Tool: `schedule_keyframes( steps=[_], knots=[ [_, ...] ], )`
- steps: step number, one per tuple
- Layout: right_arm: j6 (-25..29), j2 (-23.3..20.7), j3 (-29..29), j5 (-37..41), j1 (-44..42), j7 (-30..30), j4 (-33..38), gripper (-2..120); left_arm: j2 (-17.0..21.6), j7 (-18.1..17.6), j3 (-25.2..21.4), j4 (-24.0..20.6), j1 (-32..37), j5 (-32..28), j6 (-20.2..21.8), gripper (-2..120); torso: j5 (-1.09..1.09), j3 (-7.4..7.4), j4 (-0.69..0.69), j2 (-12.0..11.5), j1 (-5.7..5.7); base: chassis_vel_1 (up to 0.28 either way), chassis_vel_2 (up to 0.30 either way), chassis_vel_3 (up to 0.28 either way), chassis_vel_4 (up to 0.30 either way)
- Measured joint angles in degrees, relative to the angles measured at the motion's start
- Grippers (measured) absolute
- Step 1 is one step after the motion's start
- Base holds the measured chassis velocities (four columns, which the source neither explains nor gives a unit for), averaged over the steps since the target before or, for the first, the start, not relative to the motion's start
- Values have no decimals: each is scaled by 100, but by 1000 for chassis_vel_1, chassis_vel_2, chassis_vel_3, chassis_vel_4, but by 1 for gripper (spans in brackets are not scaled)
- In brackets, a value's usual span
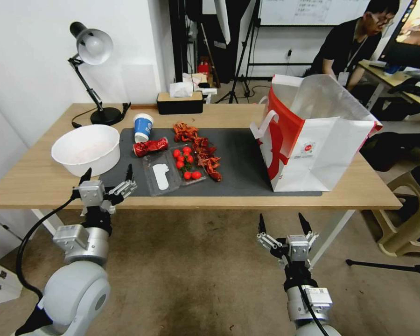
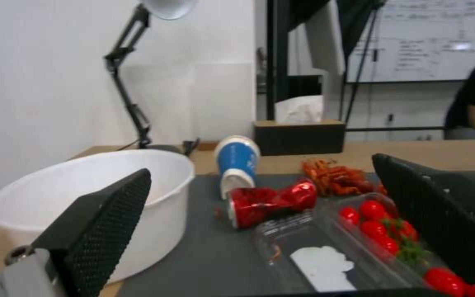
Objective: Pick up the trash from the table and place it into the takeout bag.
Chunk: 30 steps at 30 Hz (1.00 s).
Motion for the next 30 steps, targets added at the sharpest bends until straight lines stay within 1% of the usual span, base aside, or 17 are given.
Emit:
schedule_keyframes(
  steps=[1, 4, 5, 8, 9, 12, 13, 15, 16, 17, 19, 20, 21, 24, 26, 28, 30],
  knots=[
    [0, 0, 0, 0, 0, 0, 0, 100, 0, 0, 0, 0, 0, 0, 0, 100, 0, 0, 0, 0, 0, 0, 0, 0, 0],
    [-5, -77, -46, 47, 106, -5, -29, 100, 501, 214, 73, 351, -414, -339, 62, 100, 3, 0, 4, 0, 1, 0, 0, 0, 0],
    [-5, -77, -46, 47, 106, -5, -29, 100, 501, 214, 73, 351, -414, -339, 62, 100, 3, 0, 4, 0, 1, 0, 0, 0, 0],
    [-7, -69, -54, 43, 75, -6, -27, 100, 1033, 464, 441, 860, -1201, -774, 247, 100, -1, 1, -2, -1, 2, 0, 0, 0, 0],
    [-7, -69, -54, 43, 75, -6, -27, 100, 1033, 464, 441, 860, -1201, -774, 247, 100, -1, 1, -2, -1, 2, 0, 0, 0, 0],
    [-2, -39, -32, 10, 17, -6, 2, 100, 1440, 842, 805, 1262, -2114, -1131, 420, 100, -1, 0, 0, 0, 2, 0, 0, 0, 0],
    [-2, -39, -32, 10, 17, -6, 2, 100, 1440, 842, 805, 1262, -2114, -1131, 420, 100, -1, 0, 0, 0, 2, 0, 0, 0, 0],
    [9, -18, -19, -23, -22, -6, 10, 100, 1747, 1145, 1165, 1589, -2788, -1239, 549, 100, 2, 1, -2, 0, 2, 0, 0, 0, 0],
    [14, -5, -17, -51, -49, -6, 12, 100, 1966, 1360, 1547, 1882, -3221, -1240, 584, 100, 0, 1, -1, 0, 1, 0, 0, 0, 0],
    [14, -5, -17, -51, -49, -6, 12, 100, 1966, 1360, 1547, 1882, -3221, -1240, 584, 100, 0, 1, -1, 0, 1, 0, 0, 0, 0],
    [16, 9, -14, -71, -67, -6, 12, 100, 2163, 1616, 1961, 2178, -3614, -1234, 605, 100, -1, 1, 0, 0, 2, 0, 0, 0, 0],
    [18, 20, -13, -87, -74, -6, 13, 100, 2315, 1793, 2379, 2416, -3960, -1219, 632, 100, 1, 0, 0, 0, 2, 0, 0, 0, 0],
    [18, 20, -13, -87, -74, -6, 13, 100, 2315, 1793, 2379, 2416, -3960, -1219, 632, 100, 1, 0, 0, 0, 2, 0, 0, 0, 0],
    [19, 32, 0, -108, -90, -4, 20, 100, 2494, 2056, 3176, 2855, -4731, -1127, 778, 100, 2, 1, 1, -1, 2, 0, 0, 0, 0],
    [20, 31, 8, -108, -93, -4, 22, 100, 2494, 2122, 3309, 2941, -4907, -1096, 832, 100, -1, 0, 2, 0, 1, 0, 0, 0, 0],
    [20, 26, 34, -109, -96, 0, 32, 100, 2407, 2254, 3663, 3188, -5486, -1045, 1116, 100, 0, 0, 1, 0, 1, 0, 0, 0, 0],
    [21, 25, 39, -109, -98, 3, 34, 100, 2351, 2341, 3810, 3295, -5726, -1003, 1332, 100, 1, 0, 0, 0, 1, 0, 0, 0, 0]
  ],
)
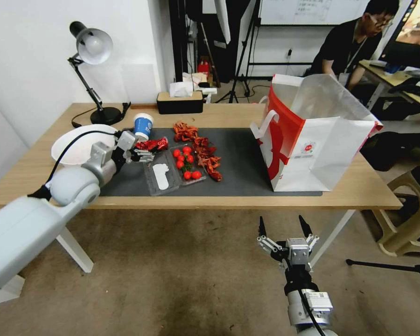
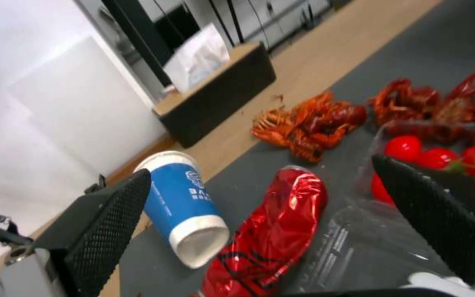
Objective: Pick up the trash from the table and place it into the takeout bag.
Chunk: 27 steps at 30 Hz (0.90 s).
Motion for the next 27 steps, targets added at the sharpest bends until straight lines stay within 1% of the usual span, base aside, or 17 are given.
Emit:
schedule_keyframes(
  steps=[1, 2, 3, 4, 6, 7, 8, 10, 12, 14, 15, 18, 19, 22, 24, 27],
  knots=[
    [1, -1, 7, 0, 0, 3, 1, 100, -51, 75, 166, 113, -227, 89, 144, 100, -1, 0, 0, 0, 0, 0, 0, 0, 0],
    [1, -1, 7, 0, 0, 3, 1, 100, -51, 75, 166, 113, -227, 89, 144, 100, -1, 0, 0, 0, 0, 0, 0, 0, 0],
    [3, -1, 11, 0, 0, 4, 2, 100, -81, 137, 301, 194, -399, 174, 256, 100, -2, 0, 0, 0, 0, 0, 0, 0, 0],
    [9, 0, 15, 1, -1, 7, 2, 100, -144, 262, 595, 345, -740, 361, 467, 100, 1, 0, 0, 0, 0, 0, 0, 0, 0],
    [9, 0, 16, 1, -1, 7, 3, 100, -153, 278, 630, 361, -776, 381, 490, 100, 1, 0, 0, 0, 0, 0, 0, 0, 0],
    [15, 0, 28, 6, 0, 11, 3, 100, -235, 450, 962, 495, -1109, 600, 701, 100, -2, 0, 1, 0, -1, 0, 0, 0, 0],
    [18, 0, 36, 11, 1, 14, 2, 100, -280, 578, 1146, 556, -1281, 751, 797, 100, 0, 0, 1, 0, 0, 0, 0, 0, 0],
    [21, 0, 38, 12, 1, 15, 1, 100, -301, 638, 1214, 582, -1342, 826, 829, 100, 0, 0, 0, 0, -1, 0, 0, 0, 0],
    [29, -5, 51, 25, 4, 20, -12, 100, -412, 854, 1486, 728, -1607, 1059, 943, 100, 0, 0, 1, -1, 0, 0, 0, 0, 0],
    [33, -15, 61, 45, 21, 24, -20, 100, -545, 958, 1712, 955, -1849, 1164, 971, 100, -1, 0, 0, 0, -1, 0, 0, 0, 0],
    [33, -15, 61, 45, 21, 24, -20, 100, -545, 958, 1712, 955, -1849, 1164, 971, 100, -1, 0, 0, 0, -1, 0, 0, 0, 0],
    [34, -31, 80, 84, 62, 29, -43, 100, -689, 1114, 1974, 1326, -2181, 1246, 995, 99, 0, 0, 0, 0, 0, 0, 0, 0, 0],
    [34, -31, 80, 84, 62, 29, -43, 100, -689, 1114, 1974, 1326, -2181, 1246, 995, 99, 0, 0, 0, 0, 0, 0, 0, 0, 0],
    [34, -33, 84, 118, 104, 33, -70, 100, -710, 1298, 2145, 1582, -2387, 1321, 986, 95, 0, 0, 1, 0, -1, 0, 0, 0, 0],
    [34, -32, 84, 125, 115, 34, -76, 100, -690, 1344, 2185, 1605, -2417, 1332, 976, 95, -1, 0, 1, 0, 0, 0, 0, 0, 0],
    [34, -32, 86, 146, 150, 37, -102, 100, -615, 1464, 2263, 1600, -2447, 1340, 929, 89, -1, 0, 2, 0, -1, 0, 0, 0, 0]
  ],
)
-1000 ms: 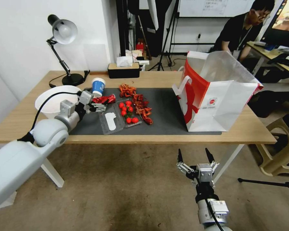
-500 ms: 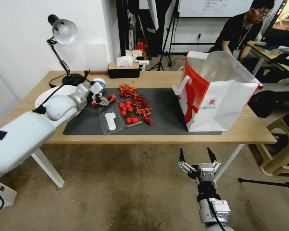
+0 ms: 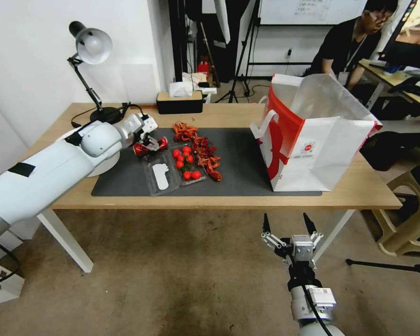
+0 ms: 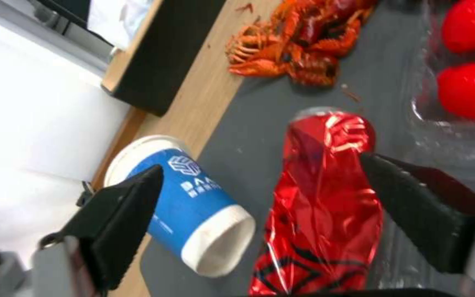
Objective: Pick up the trash from the table and place it into the takeout bag.
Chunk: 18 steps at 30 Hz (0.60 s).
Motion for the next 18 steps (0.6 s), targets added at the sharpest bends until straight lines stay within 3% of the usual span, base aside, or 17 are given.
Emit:
schedule_keyframes(
  steps=[4, 18],
  knots=[
    [0, -9, 0, 16, 28, 2, -19, 100, 10, 70, 5, -17, 20, 0, -12, 84, 0, 0, -1, 1, 0, 0, 0, 0, 0],
    [-9, -28, 1, 26, 31, 8, -21, 100, 51, 177, 158, -54, 78, 112, -31, 86, 0, 0, -1, 1, -1, 0, 0, 0, 0]
  ],
)
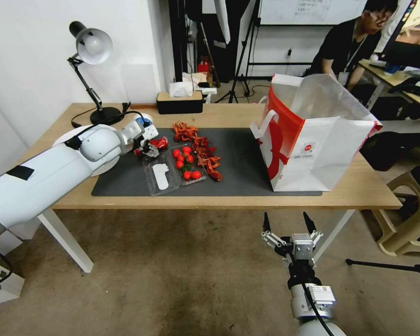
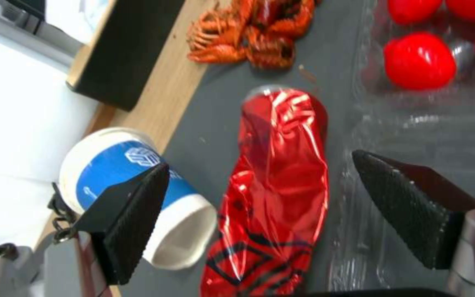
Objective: Pick up the trash from the table and place it into the takeout bag.
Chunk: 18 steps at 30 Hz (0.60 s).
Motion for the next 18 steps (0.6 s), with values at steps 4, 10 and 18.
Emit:
schedule_keyframes(
  steps=[4, 10, 18],
  knots=[
    [-1, -16, 9, 8, -2, 4, 10, 100, -29, 11, 33, 38, -19, 10, 0, 86, 1, 0, 0, 0, 0, 0, 0, 0, 0],
    [-1, -16, 28, 11, -30, 7, 22, 100, -95, 12, 93, 164, -96, 15, 11, 85, 1, 0, -1, 0, 0, 0, 0, 0, 0],
    [1, -9, 19, 10, -34, 8, 25, 100, -94, 43, 194, 322, -202, 27, 35, 79, 1, 0, 0, 0, 0, 0, 0, 0, 0]
  ],
)
